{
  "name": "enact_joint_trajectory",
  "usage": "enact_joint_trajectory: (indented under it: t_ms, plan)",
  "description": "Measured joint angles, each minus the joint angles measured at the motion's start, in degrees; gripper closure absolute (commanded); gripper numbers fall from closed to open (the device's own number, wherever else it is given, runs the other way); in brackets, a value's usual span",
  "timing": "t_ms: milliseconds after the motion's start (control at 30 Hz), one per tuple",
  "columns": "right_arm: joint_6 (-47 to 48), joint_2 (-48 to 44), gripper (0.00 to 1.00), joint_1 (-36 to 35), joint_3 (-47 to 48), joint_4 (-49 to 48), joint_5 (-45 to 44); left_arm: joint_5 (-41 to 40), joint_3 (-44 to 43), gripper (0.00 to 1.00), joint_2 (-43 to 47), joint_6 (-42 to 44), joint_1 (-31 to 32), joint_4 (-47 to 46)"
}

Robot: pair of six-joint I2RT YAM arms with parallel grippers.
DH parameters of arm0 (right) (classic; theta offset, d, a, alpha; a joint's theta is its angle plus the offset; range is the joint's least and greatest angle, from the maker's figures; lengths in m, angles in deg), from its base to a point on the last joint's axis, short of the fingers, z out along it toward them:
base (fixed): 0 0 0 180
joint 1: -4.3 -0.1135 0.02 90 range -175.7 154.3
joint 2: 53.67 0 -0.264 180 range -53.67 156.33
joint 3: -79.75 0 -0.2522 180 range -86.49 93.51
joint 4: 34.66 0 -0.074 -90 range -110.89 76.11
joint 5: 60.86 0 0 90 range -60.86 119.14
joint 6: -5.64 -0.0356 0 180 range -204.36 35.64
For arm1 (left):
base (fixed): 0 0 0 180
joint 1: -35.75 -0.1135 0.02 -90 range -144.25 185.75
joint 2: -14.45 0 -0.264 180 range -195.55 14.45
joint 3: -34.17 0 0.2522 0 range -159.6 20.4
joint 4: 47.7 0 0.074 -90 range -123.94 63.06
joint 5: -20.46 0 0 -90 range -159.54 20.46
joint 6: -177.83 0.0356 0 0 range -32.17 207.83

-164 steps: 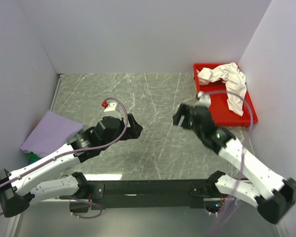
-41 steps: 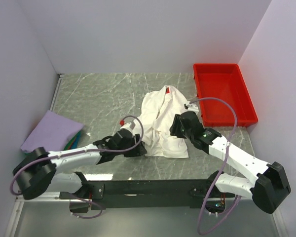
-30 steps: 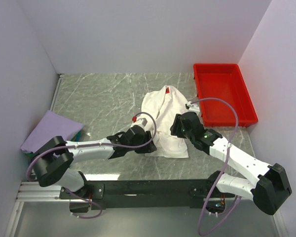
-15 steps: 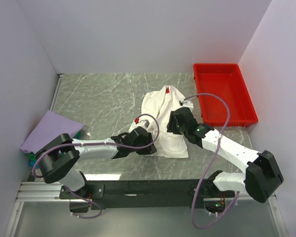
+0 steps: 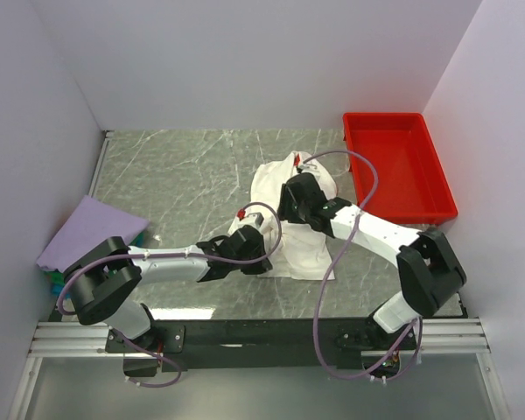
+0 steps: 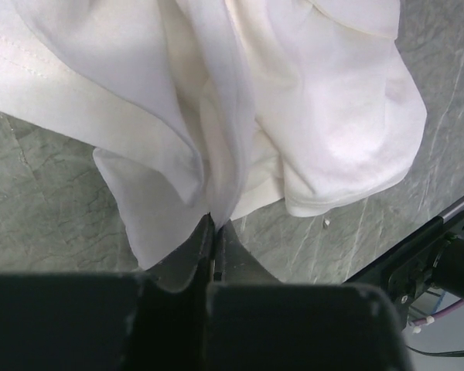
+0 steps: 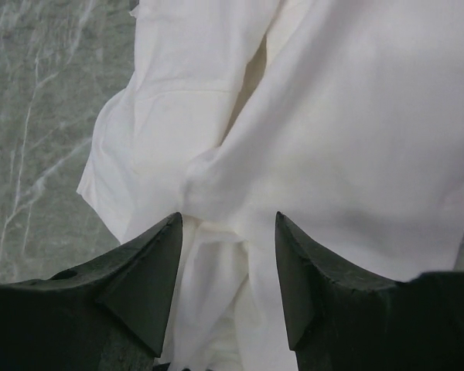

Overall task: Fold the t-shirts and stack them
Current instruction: Flatten the tshirt out

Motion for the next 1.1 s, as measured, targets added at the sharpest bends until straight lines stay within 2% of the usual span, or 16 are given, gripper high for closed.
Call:
enact_joint_trajectory:
  t_ms: [433,600,833,867,1100]
  plan:
    - [0.13,12.44,0.43,-2.49,7.54,-0.39,0.07,-0.02,3.85,0.99,0.55,-0.87,0.00,-0.24]
    - [0.09,14.71,0.57,-2.58,8.79,0.11,-1.38,-0.13,3.87,0.99,1.70,-0.87,0.00,-0.07]
    - [-0.15,13.46,0.95,-2.58,7.78,1.05,-3.80,-0.52,4.17,0.99,4.13,-0.85,0.00,0.22]
    - [-0.07,12.61,0.98,-2.58,7.39,1.57,-4.31,-0.55,4.17,0.99,4.46,-0.85,0.00,0.33]
    - [0.37,4.83,1.00,-2.19,6.73,6.38,-7.82,-2.08,4.17,0.99,9.68,-0.74,0.00,4.61]
